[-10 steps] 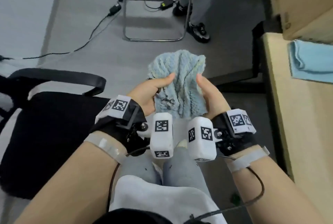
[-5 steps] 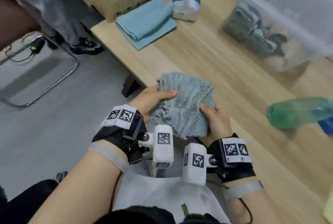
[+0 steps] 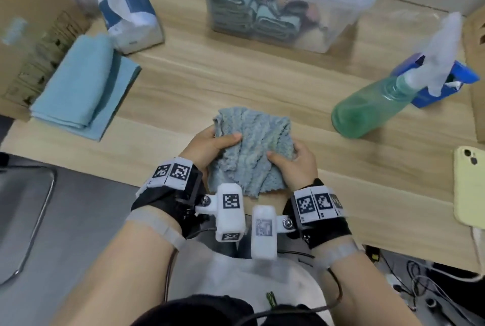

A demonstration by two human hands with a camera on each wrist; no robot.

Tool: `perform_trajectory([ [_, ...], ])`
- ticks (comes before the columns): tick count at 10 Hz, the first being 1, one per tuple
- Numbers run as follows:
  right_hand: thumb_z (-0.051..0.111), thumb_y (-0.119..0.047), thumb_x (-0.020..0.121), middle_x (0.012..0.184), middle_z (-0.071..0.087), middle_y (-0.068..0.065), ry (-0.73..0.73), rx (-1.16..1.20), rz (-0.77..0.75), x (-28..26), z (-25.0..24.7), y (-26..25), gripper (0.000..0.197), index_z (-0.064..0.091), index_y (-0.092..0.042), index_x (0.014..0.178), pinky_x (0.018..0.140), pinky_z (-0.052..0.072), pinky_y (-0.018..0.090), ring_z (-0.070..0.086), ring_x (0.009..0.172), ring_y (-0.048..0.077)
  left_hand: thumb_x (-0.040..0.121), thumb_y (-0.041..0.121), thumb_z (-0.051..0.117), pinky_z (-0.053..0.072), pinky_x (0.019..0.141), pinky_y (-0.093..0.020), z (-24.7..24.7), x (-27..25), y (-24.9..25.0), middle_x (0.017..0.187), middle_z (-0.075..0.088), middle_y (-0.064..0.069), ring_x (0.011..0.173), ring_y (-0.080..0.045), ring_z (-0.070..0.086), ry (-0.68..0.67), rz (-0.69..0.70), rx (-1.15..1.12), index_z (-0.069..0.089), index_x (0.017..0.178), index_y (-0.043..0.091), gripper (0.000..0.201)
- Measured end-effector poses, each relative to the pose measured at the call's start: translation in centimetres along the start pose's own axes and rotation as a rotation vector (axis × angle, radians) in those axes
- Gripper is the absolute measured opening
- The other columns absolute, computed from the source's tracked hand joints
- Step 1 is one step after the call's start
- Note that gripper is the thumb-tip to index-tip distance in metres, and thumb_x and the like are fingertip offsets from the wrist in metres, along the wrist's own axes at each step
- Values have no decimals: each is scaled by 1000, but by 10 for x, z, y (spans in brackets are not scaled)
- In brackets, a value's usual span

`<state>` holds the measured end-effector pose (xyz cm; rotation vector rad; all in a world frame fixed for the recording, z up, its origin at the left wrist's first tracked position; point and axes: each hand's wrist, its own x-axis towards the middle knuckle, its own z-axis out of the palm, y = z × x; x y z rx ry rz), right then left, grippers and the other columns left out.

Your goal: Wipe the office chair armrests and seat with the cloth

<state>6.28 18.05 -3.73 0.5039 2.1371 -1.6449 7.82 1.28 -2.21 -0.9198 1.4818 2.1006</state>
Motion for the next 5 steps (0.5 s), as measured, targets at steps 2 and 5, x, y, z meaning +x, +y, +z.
perform_trajectory([
  [2,67,-10,77,96,66,2,120,-34,40,12,14,0,26,61,-19,101,86,51,36,63,92,21,78,17,70,52,67,-27,-16,28,23,83,72,-6,74,-19,68,-14,10,300,68,88,10,13],
  [5,72,-18,71,109,58,0,328,-141,68,4,11,-13,51,50,-20,117,86,46,28,58,99,17,81,-2,61,50,50,-15,-26,34,40,73,63,-1,63,-12,60,106,65,299,60,91,9,15],
])
